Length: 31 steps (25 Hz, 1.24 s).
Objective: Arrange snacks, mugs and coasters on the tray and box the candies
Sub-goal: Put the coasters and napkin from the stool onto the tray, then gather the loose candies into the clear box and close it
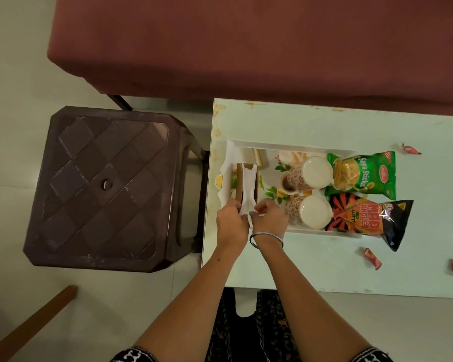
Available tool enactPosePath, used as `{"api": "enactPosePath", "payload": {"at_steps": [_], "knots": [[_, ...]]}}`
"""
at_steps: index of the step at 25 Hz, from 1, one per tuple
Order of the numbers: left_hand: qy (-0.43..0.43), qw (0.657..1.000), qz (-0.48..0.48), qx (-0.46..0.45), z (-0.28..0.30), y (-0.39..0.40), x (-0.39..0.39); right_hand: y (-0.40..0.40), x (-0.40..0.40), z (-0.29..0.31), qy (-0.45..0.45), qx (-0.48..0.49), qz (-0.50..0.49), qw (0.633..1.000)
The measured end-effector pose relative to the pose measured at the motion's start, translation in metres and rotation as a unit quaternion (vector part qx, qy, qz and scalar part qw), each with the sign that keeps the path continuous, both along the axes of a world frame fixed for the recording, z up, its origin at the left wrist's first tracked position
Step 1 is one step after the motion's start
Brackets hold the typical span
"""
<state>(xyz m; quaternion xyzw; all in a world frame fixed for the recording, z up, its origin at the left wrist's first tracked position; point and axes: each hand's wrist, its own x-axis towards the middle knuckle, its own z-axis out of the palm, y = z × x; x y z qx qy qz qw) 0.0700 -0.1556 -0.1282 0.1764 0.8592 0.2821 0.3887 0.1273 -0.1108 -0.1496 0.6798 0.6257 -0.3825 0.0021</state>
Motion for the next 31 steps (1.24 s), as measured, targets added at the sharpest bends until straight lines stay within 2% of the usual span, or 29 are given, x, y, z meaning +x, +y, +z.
{"api": "enactPosePath", "payload": {"at_steps": [9,13,16,22,26,29,31], "knots": [[-0.008,1.0,-0.003,-0.013,-0.025,-0.013,0.003,-0.016,0.012,-0.016,0.025,-0.015,0.024,0.999],[-0.046,0.998,-0.037,-0.032,-0.023,-0.014,0.007,-0.018,0.015,-0.014,0.024,-0.026,0.06,0.998],[-0.025,0.998,-0.035,-0.034,-0.018,-0.018,0.01,-0.016,0.019,-0.008,0.02,-0.012,0.072,0.997],[-0.008,0.998,0.06,-0.03,-0.005,-0.029,0.021,0.008,0.059,0.008,0.058,0.029,0.063,0.996],[0.01,0.99,0.141,-0.017,0.009,-0.034,0.038,0.039,0.112,0.023,0.074,0.104,0.039,0.991],[0.031,0.981,0.19,-0.015,0.018,-0.034,0.042,0.074,0.158,0.036,0.077,0.195,-0.026,0.977],[0.034,0.975,0.219,-0.024,0.021,-0.033,0.039,0.103,0.188,0.045,0.079,0.219,-0.085,0.969]]}}
